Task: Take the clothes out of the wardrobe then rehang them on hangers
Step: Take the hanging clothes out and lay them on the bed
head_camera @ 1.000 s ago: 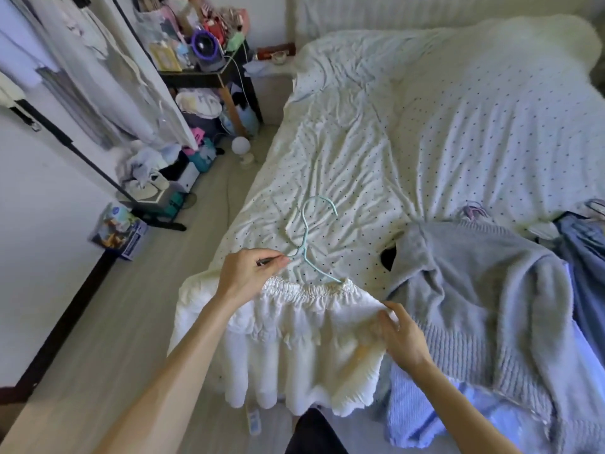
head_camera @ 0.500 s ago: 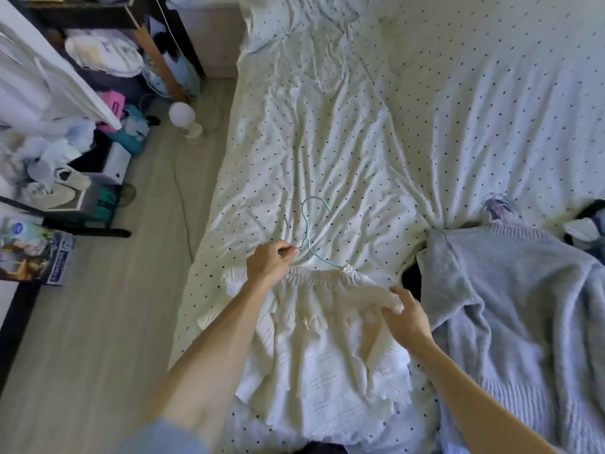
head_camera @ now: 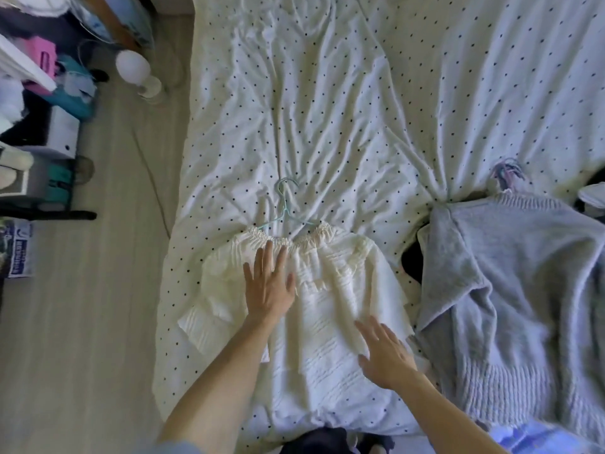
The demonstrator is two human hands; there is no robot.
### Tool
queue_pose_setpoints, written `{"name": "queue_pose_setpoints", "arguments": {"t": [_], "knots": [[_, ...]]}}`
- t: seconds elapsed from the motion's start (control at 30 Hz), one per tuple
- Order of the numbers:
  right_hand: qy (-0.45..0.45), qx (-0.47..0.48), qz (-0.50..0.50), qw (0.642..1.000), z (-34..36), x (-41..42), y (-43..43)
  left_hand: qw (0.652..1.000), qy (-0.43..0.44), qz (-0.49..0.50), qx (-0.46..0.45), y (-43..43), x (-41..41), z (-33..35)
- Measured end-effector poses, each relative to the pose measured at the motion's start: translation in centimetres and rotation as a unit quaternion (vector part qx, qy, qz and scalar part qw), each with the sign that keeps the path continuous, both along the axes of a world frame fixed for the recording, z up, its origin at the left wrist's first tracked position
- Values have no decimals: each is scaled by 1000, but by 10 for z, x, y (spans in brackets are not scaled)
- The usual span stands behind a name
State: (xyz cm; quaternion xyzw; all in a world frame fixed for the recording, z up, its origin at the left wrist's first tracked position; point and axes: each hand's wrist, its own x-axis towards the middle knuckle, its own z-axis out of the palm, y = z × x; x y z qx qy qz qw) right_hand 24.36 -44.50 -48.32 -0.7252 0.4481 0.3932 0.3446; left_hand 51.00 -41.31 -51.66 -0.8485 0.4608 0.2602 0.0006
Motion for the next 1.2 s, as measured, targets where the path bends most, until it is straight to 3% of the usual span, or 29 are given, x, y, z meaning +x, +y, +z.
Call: {"name": "queue_pose_setpoints", "arguments": {"t": [0.1, 0.23, 0.47, 0.57, 0.7, 0.83, 1.0, 1.2], "knots": [[17, 44, 12, 999, -6, -6, 11, 988, 48, -77, 122, 49, -33, -9], [12, 54, 15, 998, 2, -13, 9, 954, 69, -104, 274, 75, -56, -8], [-92, -71, -4, 993, 78, -62, -16, 937, 67, -96, 330, 45, -91, 66], [-174, -179, -17, 968, 128, -113, -19, 948, 55, -121, 288, 21, -130, 111], [-240, -318, -64, 915, 197, -213, -4, 969, 57, -183, 156, -12, -220, 180], [-272, -451, -165, 834, 258, -334, 24, 956, 98, -275, 17, -51, -343, 245], [-235, -571, -270, 739, 317, -486, 74, 900, 80, -414, -115, -81, -525, 313], [-135, -662, -408, 614, 368, -634, 162, 780, 107, -581, -205, -65, -733, 384]]}}
